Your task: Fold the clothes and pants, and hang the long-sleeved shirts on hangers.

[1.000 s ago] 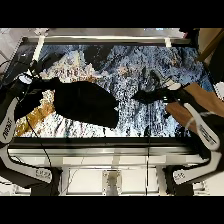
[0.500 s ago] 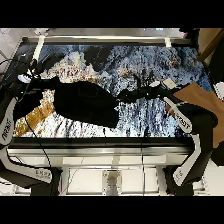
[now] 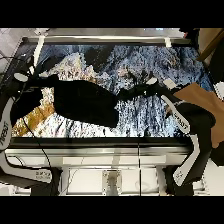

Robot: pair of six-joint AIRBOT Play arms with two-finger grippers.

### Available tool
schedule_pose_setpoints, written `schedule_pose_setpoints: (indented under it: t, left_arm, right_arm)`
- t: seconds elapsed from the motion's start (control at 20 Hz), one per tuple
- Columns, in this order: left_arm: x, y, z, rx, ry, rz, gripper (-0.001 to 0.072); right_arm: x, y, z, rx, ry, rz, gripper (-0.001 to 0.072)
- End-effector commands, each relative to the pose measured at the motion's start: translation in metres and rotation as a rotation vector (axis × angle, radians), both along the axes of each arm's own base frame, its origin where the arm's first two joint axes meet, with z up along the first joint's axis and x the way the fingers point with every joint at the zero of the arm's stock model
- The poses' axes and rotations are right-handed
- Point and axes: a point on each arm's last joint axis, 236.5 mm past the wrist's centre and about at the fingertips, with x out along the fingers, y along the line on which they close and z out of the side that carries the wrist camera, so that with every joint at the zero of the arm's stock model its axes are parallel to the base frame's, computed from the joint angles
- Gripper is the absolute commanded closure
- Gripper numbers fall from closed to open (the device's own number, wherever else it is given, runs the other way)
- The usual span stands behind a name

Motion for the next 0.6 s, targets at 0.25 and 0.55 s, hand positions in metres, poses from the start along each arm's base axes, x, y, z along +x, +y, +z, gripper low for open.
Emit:
schedule_pose_setpoints:
  t: [0.25, 0.55]
  left_arm:
    - [-0.074, -0.024, 0.231, 0.089, -0.436, -0.037, 0.0681]
    - [-0.207, -0.076, 0.321, 0.139, -0.581, -0.188, 0.0681]
  right_arm:
    - [-0.032, -0.036, 0.250, -0.005, -0.514, 0.232, 0.0700]
    - [-0.136, -0.065, 0.359, -0.170, -0.790, 0.282, 0.0699]
